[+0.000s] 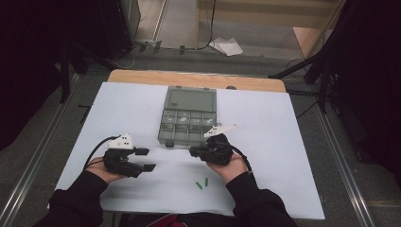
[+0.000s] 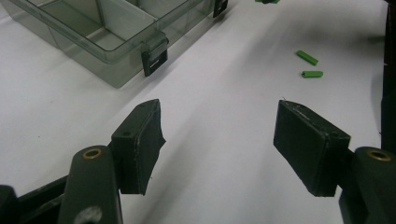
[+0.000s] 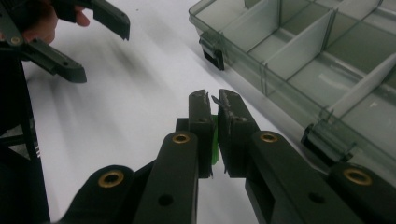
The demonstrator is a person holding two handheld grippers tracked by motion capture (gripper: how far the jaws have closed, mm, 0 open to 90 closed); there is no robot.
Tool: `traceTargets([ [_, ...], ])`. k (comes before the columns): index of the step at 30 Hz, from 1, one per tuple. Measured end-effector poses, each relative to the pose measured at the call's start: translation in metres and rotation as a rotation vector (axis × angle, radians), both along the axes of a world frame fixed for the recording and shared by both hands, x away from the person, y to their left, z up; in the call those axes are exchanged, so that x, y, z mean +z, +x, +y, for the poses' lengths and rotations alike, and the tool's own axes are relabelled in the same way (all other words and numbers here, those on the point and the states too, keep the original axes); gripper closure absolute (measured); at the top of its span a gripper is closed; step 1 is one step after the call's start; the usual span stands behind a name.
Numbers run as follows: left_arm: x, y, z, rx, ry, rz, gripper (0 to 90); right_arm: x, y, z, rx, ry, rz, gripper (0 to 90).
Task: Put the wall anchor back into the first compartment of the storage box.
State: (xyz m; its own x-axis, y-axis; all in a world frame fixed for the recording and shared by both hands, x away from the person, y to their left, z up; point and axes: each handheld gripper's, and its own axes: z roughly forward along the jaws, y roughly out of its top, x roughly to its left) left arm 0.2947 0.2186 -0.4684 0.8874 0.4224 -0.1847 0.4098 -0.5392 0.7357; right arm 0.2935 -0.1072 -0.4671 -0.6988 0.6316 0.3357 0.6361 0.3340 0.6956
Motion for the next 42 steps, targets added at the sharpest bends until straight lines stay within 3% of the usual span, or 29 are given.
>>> traceTargets([
  [6, 0.001, 0.000, 0.002, 0.016, 0.002, 0.025, 31.7, 0.005, 0.007, 0.003, 0.006, 0.006, -0.006, 85.6],
  [7, 0.001, -0.001, 0.001, 0.022, 0.020, 0.026, 31.7, 0.007, 0.010, 0.004, 0.004, 0.013, -0.007, 85.6],
  [23, 0.002, -0.003, 0.001, 0.022, 0.020, 0.010, 31.4, 0.015, 0.030, 0.013, 0.011, 0.030, -0.003, 85.6],
  [25, 0.001, -0.003, 0.000, 0.021, 0.012, 0.008, 25.0, 0.017, 0.033, 0.014, 0.010, 0.035, -0.009, 85.6],
  [42, 0.001, -0.001, 0.002, 0.023, 0.007, 0.005, 24.9, 0.031, 0.058, 0.027, -0.005, 0.040, -0.021, 85.6],
])
